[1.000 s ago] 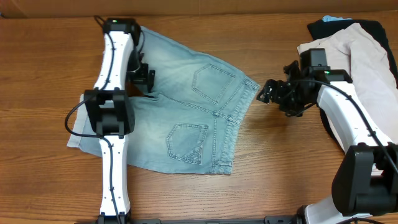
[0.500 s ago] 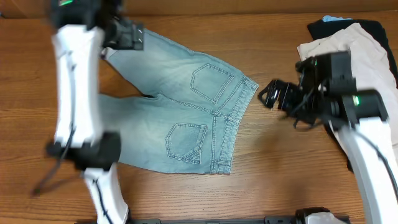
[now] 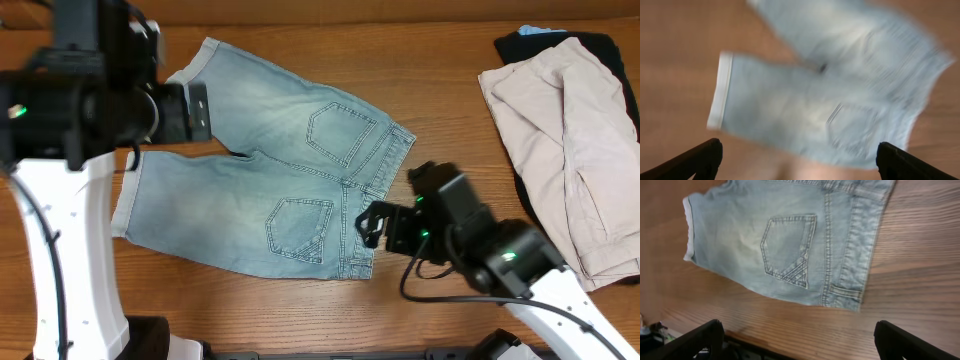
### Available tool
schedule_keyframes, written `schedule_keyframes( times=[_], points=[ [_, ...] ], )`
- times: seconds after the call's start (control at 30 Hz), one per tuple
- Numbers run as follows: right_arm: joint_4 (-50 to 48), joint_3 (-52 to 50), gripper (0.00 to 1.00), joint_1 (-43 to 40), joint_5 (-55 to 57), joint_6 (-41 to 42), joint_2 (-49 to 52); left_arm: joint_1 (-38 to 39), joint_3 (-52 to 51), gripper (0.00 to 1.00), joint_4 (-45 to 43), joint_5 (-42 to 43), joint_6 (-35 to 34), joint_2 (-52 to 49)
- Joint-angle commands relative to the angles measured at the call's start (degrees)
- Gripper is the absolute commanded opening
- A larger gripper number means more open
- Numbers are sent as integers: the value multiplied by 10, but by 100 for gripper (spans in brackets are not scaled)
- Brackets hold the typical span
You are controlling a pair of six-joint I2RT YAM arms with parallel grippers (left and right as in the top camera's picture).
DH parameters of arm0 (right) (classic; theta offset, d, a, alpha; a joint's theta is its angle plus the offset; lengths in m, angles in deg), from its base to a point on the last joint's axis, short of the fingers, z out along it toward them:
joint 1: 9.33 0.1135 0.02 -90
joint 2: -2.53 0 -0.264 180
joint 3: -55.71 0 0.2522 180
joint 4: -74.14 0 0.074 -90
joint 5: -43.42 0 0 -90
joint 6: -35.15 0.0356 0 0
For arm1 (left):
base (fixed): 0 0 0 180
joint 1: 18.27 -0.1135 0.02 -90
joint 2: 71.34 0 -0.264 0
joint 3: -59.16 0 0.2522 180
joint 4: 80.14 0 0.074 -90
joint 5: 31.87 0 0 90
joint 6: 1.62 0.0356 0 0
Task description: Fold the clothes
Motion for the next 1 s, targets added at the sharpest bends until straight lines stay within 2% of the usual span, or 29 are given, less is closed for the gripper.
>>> schedule_keyframes(
  times=[0.0,0.23,0.57,0.8,0.9,0.97],
  points=[
    [-33,-35,100,21,19,29,17,-2,-110,100,-16,-50,-33,29],
    [-49,-52,100,21,27,-17,128,-24,-328,100,-145,-64,-50,55],
    [-78,-52,96,21,25,-55,226,-89,-517,100,-276,-64,-46,55],
    [-76,-53,95,21,25,-83,235,-160,-603,100,-325,-71,-145,55],
    [-80,-58,95,21,25,-87,235,-202,-638,100,-381,-74,-166,54],
    [-80,-63,95,21,25,-87,235,-233,-659,96,-429,-67,-176,54]
  ],
)
